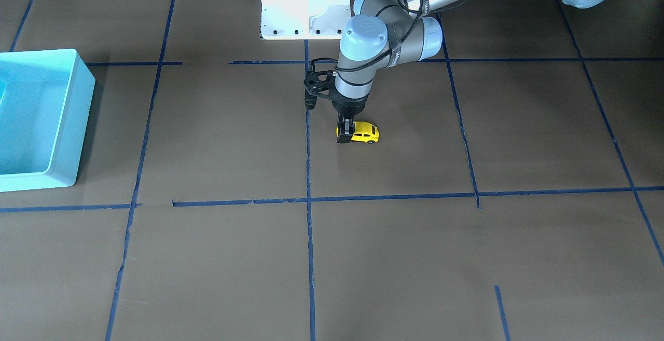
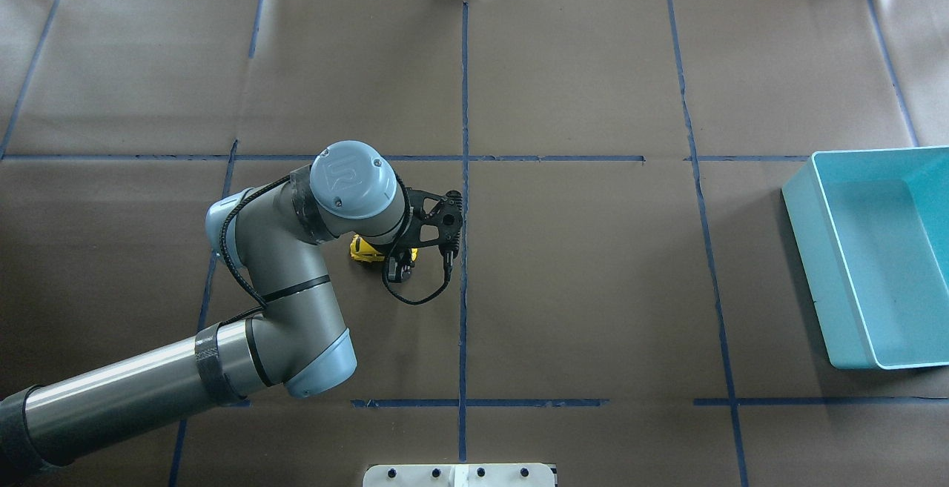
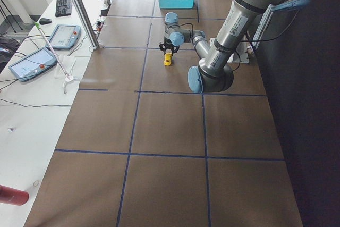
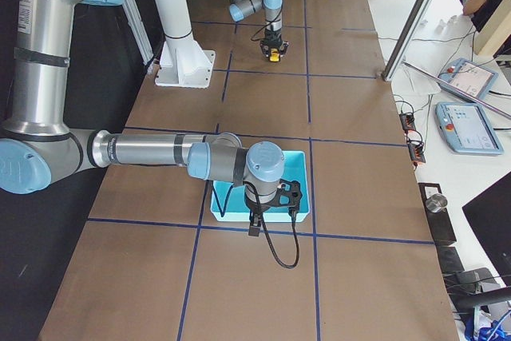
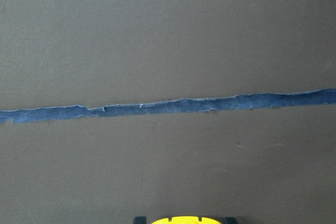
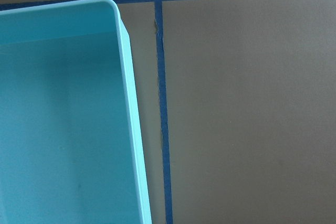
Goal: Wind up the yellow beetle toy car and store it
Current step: 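Drag the pressed car backward toward the robot with the left gripper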
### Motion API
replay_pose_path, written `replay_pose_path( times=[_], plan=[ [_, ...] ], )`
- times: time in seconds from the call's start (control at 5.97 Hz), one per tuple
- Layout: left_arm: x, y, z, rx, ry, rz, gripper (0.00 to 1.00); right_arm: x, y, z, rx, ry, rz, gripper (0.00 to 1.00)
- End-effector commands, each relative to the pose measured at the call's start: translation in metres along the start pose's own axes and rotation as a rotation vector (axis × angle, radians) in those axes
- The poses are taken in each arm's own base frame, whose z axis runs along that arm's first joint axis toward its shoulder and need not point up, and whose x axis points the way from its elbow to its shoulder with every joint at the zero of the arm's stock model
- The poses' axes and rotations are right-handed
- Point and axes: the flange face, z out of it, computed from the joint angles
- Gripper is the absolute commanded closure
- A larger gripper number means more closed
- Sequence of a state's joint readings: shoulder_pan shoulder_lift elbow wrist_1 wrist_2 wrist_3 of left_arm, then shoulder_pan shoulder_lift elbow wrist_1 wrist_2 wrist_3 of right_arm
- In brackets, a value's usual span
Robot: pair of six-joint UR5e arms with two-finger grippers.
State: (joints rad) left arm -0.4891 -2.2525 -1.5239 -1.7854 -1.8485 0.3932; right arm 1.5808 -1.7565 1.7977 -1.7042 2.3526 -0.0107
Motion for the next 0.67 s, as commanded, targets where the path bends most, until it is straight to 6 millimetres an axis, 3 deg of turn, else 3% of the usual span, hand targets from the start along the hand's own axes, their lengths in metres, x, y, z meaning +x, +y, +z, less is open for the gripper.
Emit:
replay_pose_path(
  times=[0.0,0.17,0.34,0.5],
  plan=[
    [0.0031,0.0080,0.0001,0.004,-0.002,0.002,1.00,-0.0004,-0.0001,0.0001,0.000,0.000,-0.001,0.00],
    [0.0043,0.0127,0.0025,0.002,-0.001,0.001,1.00,-0.0009,-0.0001,-0.0004,0.001,0.000,-0.002,0.00],
    [0.0045,0.0127,0.0025,0.002,0.001,0.001,0.91,-0.0010,-0.0001,-0.0004,0.001,-0.002,-0.002,0.00],
    [0.0045,0.0127,0.0009,0.016,0.024,0.031,0.01,-0.0010,-0.0001,-0.0004,0.001,-0.002,-0.002,0.00]
  ],
)
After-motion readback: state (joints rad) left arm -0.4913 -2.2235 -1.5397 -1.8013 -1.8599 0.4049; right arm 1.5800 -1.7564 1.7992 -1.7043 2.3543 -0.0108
